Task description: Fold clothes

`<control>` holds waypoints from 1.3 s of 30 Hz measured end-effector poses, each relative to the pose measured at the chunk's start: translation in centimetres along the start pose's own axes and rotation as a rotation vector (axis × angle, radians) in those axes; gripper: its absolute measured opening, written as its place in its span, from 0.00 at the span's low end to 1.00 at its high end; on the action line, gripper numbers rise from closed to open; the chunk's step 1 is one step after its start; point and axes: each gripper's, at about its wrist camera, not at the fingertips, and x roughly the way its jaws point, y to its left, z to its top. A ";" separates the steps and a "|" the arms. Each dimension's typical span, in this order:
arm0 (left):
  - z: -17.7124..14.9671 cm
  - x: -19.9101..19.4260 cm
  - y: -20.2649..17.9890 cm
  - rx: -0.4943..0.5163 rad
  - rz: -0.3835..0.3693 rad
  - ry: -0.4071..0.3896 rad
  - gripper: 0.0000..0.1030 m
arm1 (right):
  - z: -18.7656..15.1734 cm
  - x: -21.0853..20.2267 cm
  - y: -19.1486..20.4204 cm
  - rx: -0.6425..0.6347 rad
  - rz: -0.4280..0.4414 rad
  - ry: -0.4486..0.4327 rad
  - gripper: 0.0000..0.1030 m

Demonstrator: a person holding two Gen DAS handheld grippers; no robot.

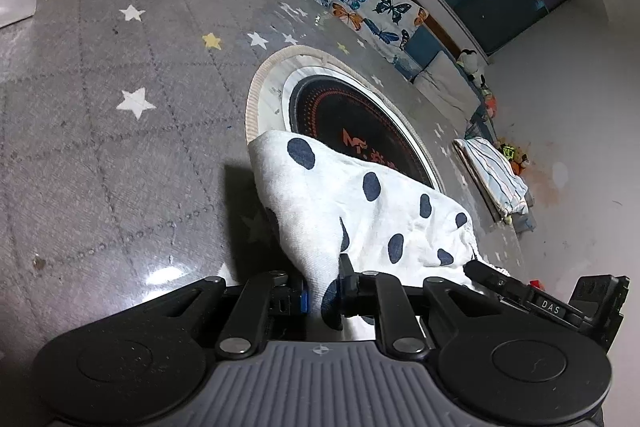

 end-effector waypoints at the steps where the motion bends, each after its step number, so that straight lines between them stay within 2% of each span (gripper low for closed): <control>1: 0.0 0.0 0.0 0.001 0.001 0.001 0.15 | 0.0 0.1 0.3 -0.004 0.004 0.003 0.58; 3: 0.0 0.0 -0.1 0.009 0.003 0.002 0.15 | -0.1 0.3 0.9 -0.030 -0.006 0.012 0.57; 7: 0.1 0.0 0.0 0.016 0.003 0.003 0.15 | -0.4 0.4 1.8 -0.033 0.003 0.031 0.44; 12: 0.2 0.0 0.0 0.023 0.008 0.000 0.15 | -0.9 0.2 2.2 -0.023 -0.023 0.015 0.41; 14: 0.2 0.1 -0.1 0.031 0.013 0.000 0.14 | -1.1 0.1 2.3 -0.010 -0.024 0.006 0.37; 18: 0.2 -0.1 -0.6 0.056 0.027 -0.002 0.13 | -1.4 -0.6 2.4 0.014 -0.023 -0.036 0.20; 19: 0.3 -0.2 -0.9 0.069 0.026 -0.005 0.13 | -1.4 -1.1 2.4 0.021 -0.019 -0.050 0.19; 25: 0.6 -0.7 -2.5 0.136 0.024 -0.023 0.12 | -1.5 -1.9 2.6 0.023 -0.032 -0.059 0.17; 33: 0.6 -0.3 -2.2 0.137 0.051 -0.017 0.12 | -2.1 -2.0 2.6 0.030 -0.037 -0.064 0.18; 35: 0.6 -0.1 -1.9 0.134 0.057 -0.013 0.13 | -2.1 -1.9 2.2 0.041 -0.032 -0.068 0.22; 37: 0.6 0.1 -1.7 0.131 0.063 -0.009 0.13 | -2.2 -1.8 1.8 0.056 -0.028 -0.077 0.35; 39: 0.5 0.2 -1.5 0.132 0.069 -0.005 0.13 | -2.3 -1.5 1.3 0.073 -0.022 -0.078 0.38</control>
